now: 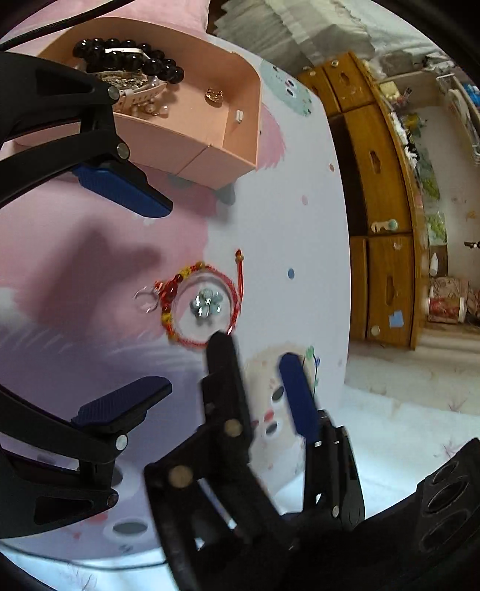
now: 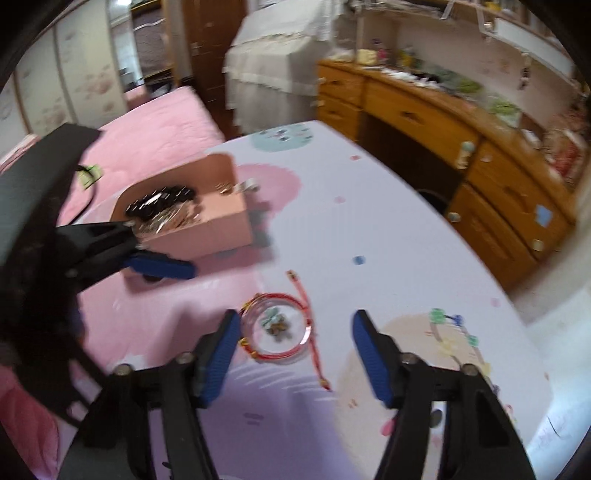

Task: Organize jewelry
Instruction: 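Lower the right gripper onto the red string bracelet and close it, then carry the red string bracelet with the right gripper and drop it into the pink box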

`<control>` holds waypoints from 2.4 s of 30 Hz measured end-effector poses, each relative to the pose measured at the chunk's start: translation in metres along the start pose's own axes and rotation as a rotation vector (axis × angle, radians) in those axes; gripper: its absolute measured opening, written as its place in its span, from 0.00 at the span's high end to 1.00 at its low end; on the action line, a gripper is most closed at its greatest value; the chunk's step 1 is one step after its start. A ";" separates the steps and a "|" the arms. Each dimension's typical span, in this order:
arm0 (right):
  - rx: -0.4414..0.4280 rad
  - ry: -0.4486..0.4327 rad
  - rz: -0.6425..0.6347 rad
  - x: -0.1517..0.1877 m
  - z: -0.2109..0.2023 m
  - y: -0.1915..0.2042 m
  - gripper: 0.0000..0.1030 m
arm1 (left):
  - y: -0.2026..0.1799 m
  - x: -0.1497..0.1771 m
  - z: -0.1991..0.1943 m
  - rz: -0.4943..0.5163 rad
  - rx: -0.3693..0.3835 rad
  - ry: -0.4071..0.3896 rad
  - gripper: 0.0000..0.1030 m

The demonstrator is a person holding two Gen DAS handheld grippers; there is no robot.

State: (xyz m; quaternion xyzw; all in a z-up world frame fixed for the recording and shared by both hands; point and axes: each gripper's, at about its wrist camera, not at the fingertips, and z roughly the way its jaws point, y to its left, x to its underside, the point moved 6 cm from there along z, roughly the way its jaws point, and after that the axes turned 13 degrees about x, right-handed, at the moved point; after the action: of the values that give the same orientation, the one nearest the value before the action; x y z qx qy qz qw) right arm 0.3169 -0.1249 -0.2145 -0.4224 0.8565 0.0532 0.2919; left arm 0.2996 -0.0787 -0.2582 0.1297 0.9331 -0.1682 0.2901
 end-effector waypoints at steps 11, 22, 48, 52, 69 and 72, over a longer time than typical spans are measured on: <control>-0.123 0.025 -0.106 0.004 0.034 0.019 0.73 | -0.005 0.003 0.021 0.069 -0.014 -0.040 0.16; -0.124 0.035 -0.098 0.002 0.040 0.008 0.83 | -0.004 -0.006 0.035 0.040 0.000 -0.016 0.16; 0.092 -0.079 0.407 0.007 -0.029 -0.032 0.83 | -0.006 -0.019 -0.033 0.105 0.055 -0.073 0.41; 0.110 -0.082 0.538 0.008 -0.043 -0.019 0.83 | 0.005 -0.014 -0.068 0.105 0.070 -0.086 0.41; 0.086 -0.148 0.718 -0.037 -0.081 0.098 0.83 | 0.111 -0.023 -0.174 0.054 0.074 -0.190 0.41; 0.073 -0.142 0.697 -0.047 -0.080 0.123 0.83 | 0.117 -0.032 -0.176 0.039 0.177 -0.146 0.30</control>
State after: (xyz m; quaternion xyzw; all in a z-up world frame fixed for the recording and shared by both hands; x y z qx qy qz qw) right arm 0.2101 -0.0412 -0.1416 -0.0892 0.9280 0.1482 0.3300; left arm 0.2772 0.0915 -0.1312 0.1603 0.8883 -0.2532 0.3480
